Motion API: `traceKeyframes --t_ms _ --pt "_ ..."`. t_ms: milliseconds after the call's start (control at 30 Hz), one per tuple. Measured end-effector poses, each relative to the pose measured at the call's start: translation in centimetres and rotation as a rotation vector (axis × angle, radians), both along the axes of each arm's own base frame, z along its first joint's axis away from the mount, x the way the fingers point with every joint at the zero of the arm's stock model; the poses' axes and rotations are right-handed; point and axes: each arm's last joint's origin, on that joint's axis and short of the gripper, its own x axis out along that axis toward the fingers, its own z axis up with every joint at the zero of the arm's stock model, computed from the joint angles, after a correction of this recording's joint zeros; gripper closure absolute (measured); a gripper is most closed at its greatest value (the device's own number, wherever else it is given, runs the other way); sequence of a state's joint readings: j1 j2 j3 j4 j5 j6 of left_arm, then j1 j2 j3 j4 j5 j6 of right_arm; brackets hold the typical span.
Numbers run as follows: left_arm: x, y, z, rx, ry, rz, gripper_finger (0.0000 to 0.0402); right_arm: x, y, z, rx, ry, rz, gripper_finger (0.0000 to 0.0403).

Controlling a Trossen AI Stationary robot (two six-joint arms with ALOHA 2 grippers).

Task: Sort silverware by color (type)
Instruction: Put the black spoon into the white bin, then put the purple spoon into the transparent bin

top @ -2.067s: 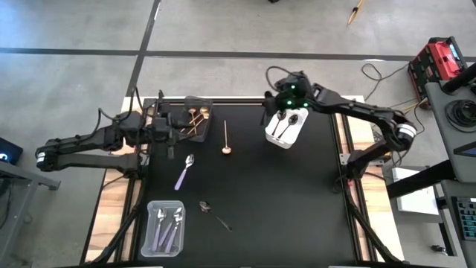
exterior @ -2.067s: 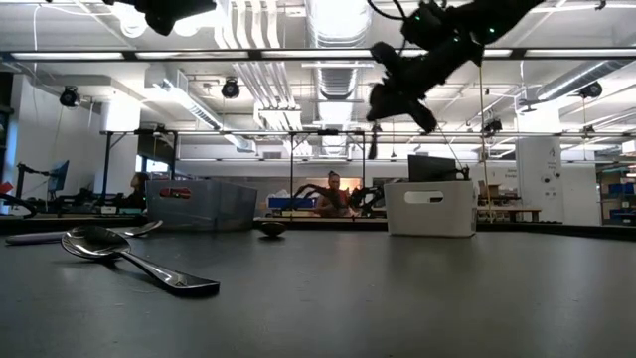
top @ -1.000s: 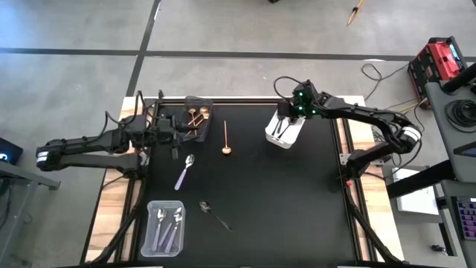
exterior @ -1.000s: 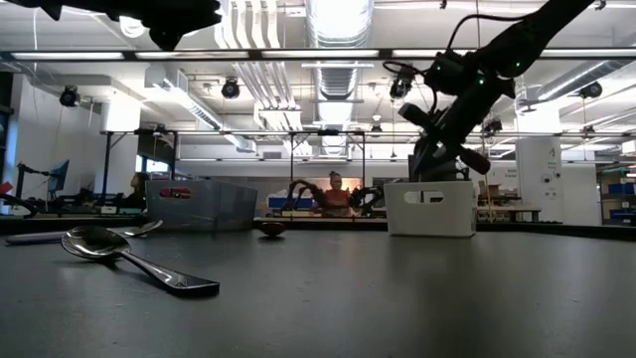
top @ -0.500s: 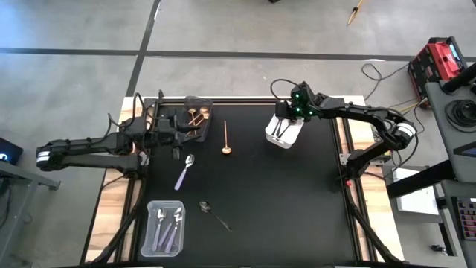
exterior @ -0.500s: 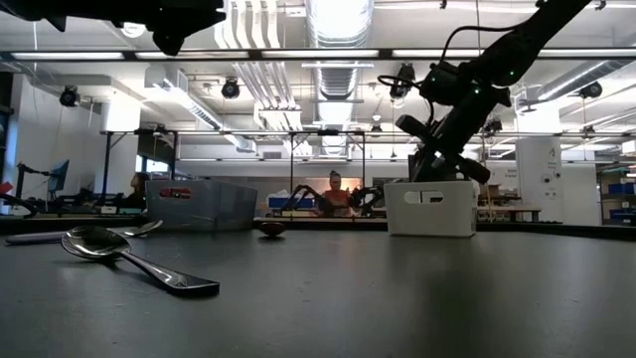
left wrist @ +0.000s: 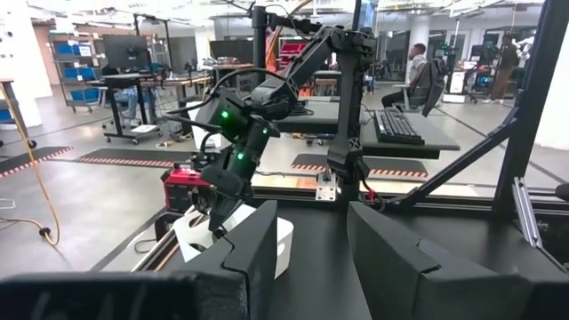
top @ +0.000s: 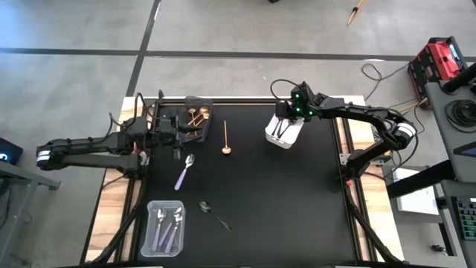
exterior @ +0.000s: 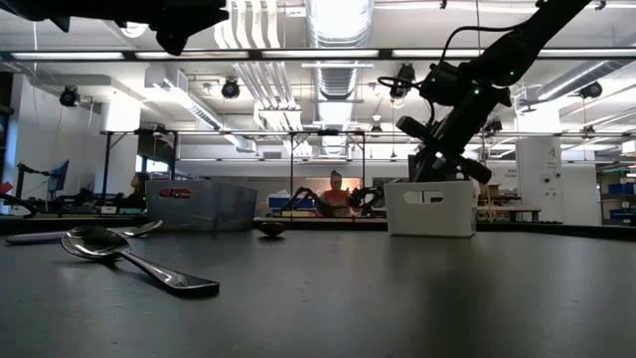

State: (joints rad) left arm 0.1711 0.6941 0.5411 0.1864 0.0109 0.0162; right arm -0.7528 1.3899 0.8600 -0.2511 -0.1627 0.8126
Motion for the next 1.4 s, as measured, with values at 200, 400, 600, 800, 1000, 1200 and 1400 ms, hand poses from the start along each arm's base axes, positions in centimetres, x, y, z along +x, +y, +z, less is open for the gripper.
traceKeyframes --t_ms 200,400,600,800,1000,1200,1400 --pt "0.2 0.0 -0.2 -0.005 0.015 -0.001 0.028 0.0 0.0 0.0 0.008 -0.005 -0.023 0.0394" --pt "0.2 0.0 -0.1 0.007 0.006 0.0 0.028 0.5 -0.1 -1.0 0.047 0.016 -0.032 0.0394" --pt "0.2 0.0 -0.2 0.009 0.017 0.0 0.028 0.8 -0.3 -2.1 0.07 0.045 -0.04 0.0393" --pt "0.2 0.0 -0.2 0.024 0.018 0.001 0.028 0.8 -0.4 -2.3 0.058 0.062 -0.057 0.0393" --pt "0.2 0.0 -0.2 0.024 0.019 0.001 0.028 0.7 -0.4 -2.3 0.047 0.076 -0.066 0.0366" --pt "0.2 0.0 -0.2 0.025 0.019 0.001 0.028 0.6 -0.4 -2.5 0.052 0.082 -0.067 0.0319" --pt "0.2 0.0 -0.2 0.025 0.019 0.001 0.028 0.6 -0.3 -2.2 0.051 0.071 -0.064 0.0283"
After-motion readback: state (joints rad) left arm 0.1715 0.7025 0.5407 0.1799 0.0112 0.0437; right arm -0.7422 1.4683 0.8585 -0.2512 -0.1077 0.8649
